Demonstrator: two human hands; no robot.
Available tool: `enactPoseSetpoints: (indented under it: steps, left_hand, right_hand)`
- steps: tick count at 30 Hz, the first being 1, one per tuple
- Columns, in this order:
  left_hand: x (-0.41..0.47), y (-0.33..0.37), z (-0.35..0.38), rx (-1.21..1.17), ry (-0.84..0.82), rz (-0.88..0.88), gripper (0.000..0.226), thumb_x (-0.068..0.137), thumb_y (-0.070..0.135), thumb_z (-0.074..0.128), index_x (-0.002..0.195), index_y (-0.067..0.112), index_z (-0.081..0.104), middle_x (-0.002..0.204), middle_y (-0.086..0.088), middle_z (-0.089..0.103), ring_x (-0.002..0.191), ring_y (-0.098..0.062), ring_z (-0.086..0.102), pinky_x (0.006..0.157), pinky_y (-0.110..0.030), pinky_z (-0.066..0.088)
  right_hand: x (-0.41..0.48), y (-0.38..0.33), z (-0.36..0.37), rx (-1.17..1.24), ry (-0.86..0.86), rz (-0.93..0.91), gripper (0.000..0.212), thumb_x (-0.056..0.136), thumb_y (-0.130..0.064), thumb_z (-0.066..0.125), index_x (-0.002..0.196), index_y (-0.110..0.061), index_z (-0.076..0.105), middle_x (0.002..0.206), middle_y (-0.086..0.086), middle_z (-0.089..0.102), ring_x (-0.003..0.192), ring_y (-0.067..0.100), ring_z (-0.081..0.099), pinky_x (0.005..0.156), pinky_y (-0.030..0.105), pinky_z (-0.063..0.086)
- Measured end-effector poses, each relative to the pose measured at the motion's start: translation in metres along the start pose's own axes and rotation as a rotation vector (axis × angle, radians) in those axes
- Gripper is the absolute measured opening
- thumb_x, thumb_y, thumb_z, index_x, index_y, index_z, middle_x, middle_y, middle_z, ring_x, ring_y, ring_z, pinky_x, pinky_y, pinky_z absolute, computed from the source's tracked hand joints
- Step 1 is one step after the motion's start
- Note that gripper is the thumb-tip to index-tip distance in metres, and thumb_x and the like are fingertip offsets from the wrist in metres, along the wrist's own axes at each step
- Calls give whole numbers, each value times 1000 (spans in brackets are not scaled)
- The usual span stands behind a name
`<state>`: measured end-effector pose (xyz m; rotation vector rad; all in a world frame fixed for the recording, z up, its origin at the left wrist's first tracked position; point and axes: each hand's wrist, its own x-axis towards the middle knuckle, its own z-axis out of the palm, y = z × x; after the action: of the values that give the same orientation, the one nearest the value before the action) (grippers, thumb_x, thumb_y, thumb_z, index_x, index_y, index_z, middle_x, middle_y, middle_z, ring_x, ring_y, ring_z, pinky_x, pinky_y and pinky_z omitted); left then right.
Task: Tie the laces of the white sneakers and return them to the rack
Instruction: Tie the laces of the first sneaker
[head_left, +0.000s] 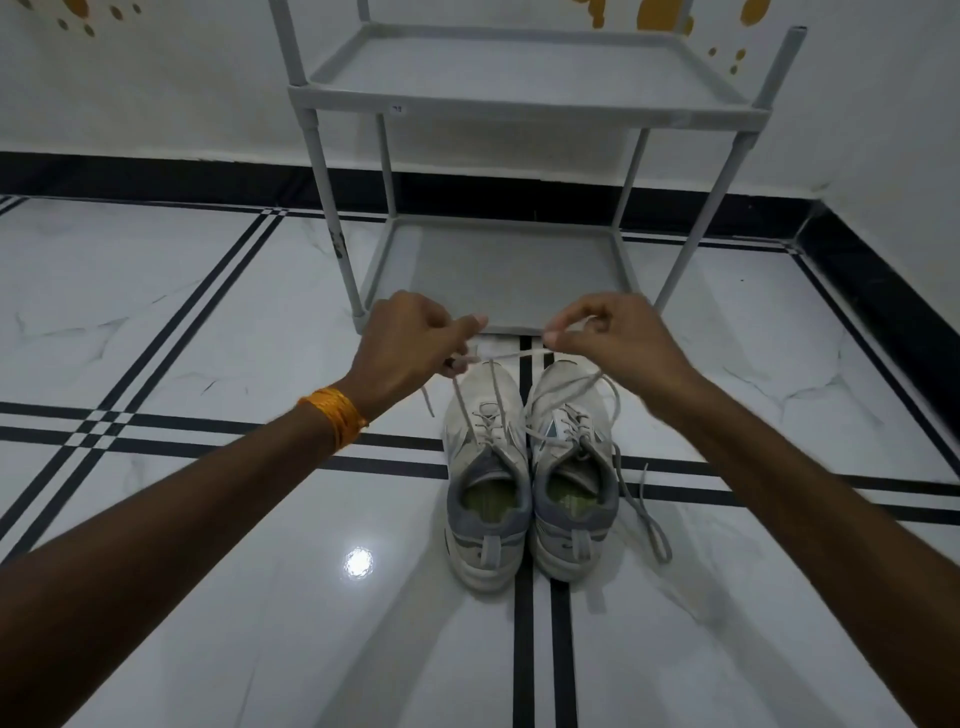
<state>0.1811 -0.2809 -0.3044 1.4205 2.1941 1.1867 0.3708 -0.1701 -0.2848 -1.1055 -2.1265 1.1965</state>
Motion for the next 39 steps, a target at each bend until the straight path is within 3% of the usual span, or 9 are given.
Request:
enactPoseSetpoints:
  steps: [2,7,12,15,18,22,27,34,39]
  left_hand:
    - [-3,-22,-6,226,43,78,41,84,45,69,65,10,71,55,0,70,46,-5,65,59,-19,54]
    - [-11,-89,-18,554,-25,-21,40,83,38,73,60,7,63,55,-9,65,55,-22,59,65,-30,49]
    - [-30,-116,-9,687,-307,-171,47,95,45,53,65,10,61,53,-3,60,53,-18,58,58,-26,40]
    - [-35,-100,7,653,-265,-204,49,100,42,39,87,5,69,62,-5,66,66,-22,66,69,-30,48]
    - [-38,-78,26,380,-272,-59,31,98,29,49,105,9,71,101,-5,73,71,-16,66,67,-24,50]
    - [-48,-67,54,170,-436,-60,13,93,17,60,104,12,66,105,-7,69,64,-15,64,53,-17,51]
    - [-53,-68,61,257,-390,-43,14,94,15,57,105,5,60,106,-14,65,81,-19,56,74,-29,52]
    - [-58,-84,46,564,-366,376,43,81,2,67,120,10,50,104,-13,70,84,-30,67,71,-34,56]
    - [-63,-92,43,613,-372,412,48,78,-3,64,122,11,53,95,-13,71,75,-31,64,59,-29,42]
  right_hand:
    - [5,17,-15,-230,89,-15,8,77,-17,77,82,-21,73,86,-12,67,88,8,59,85,31,46]
    - [12,85,-33,-733,9,183,21,72,-16,80,67,-33,67,87,-3,71,72,15,63,63,27,46]
    - [2,125,-22,-902,-129,239,17,81,-32,70,96,-24,70,107,3,70,92,22,63,70,29,43]
    - [0,113,-5,-1034,25,102,28,89,-32,59,111,-17,64,119,12,57,107,30,55,75,37,48]
    - [-6,78,21,-901,155,-136,21,89,-22,57,105,-13,66,110,10,58,99,27,55,71,35,47]
    - [-16,58,57,-500,-315,-102,13,84,-19,68,94,-13,74,96,1,71,82,14,63,77,32,54]
    - [-18,69,66,-476,-369,-106,8,81,-20,73,77,-15,70,76,-2,68,73,14,63,67,26,44]
    - [-23,81,66,-523,-232,-156,11,81,-6,59,74,-9,66,73,11,70,70,23,59,64,29,39]
    - [-22,83,68,-556,-256,-131,12,76,-1,58,74,-8,67,77,12,71,76,26,62,64,28,38]
